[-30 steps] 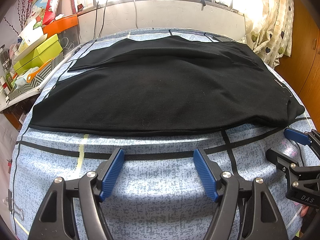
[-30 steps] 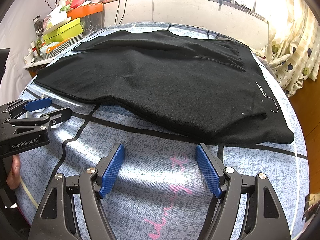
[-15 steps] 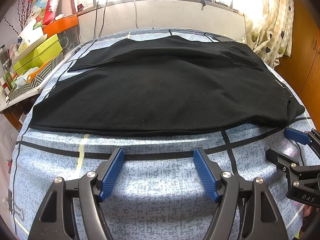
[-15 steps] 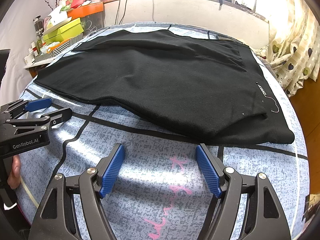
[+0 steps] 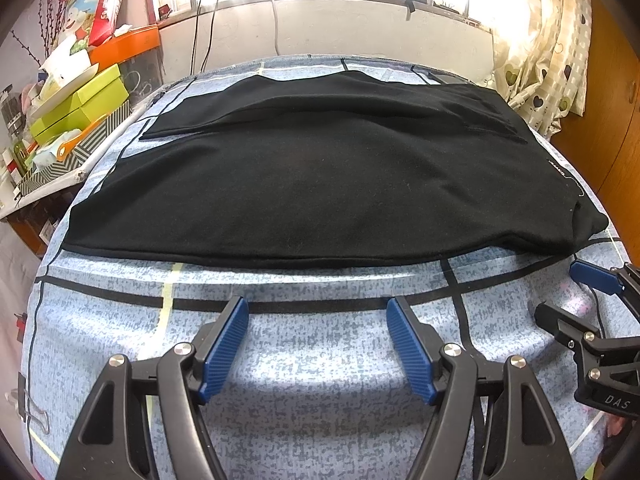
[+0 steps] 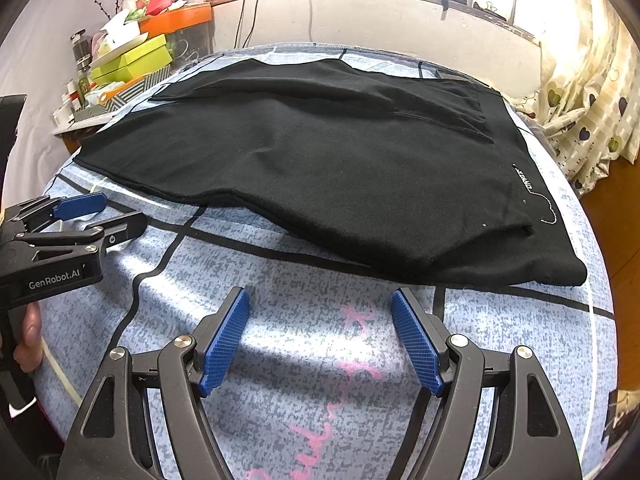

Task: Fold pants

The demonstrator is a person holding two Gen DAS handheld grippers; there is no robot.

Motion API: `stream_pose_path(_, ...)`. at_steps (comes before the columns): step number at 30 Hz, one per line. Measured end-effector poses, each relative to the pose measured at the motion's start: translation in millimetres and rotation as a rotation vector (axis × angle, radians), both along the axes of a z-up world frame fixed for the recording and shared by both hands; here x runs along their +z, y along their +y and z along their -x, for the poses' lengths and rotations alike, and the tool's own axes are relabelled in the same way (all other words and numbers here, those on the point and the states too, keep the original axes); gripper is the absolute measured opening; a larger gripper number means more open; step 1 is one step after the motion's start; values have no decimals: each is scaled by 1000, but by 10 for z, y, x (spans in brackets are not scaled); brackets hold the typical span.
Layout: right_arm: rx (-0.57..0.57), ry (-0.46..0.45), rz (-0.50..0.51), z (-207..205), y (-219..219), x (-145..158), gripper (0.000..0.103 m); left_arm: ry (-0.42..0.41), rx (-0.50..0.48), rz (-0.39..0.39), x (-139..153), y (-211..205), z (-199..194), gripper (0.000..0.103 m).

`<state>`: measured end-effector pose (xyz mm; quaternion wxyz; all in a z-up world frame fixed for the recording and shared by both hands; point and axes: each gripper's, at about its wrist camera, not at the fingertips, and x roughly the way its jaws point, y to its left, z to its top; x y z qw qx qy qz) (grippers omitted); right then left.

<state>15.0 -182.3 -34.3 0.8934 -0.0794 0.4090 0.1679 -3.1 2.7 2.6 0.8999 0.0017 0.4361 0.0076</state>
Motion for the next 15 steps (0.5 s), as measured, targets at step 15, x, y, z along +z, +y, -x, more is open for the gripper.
stream_pose_path(15,60,-25,-12,-21,81,231,74,-25,-30,-3,222,-2,-31,74)
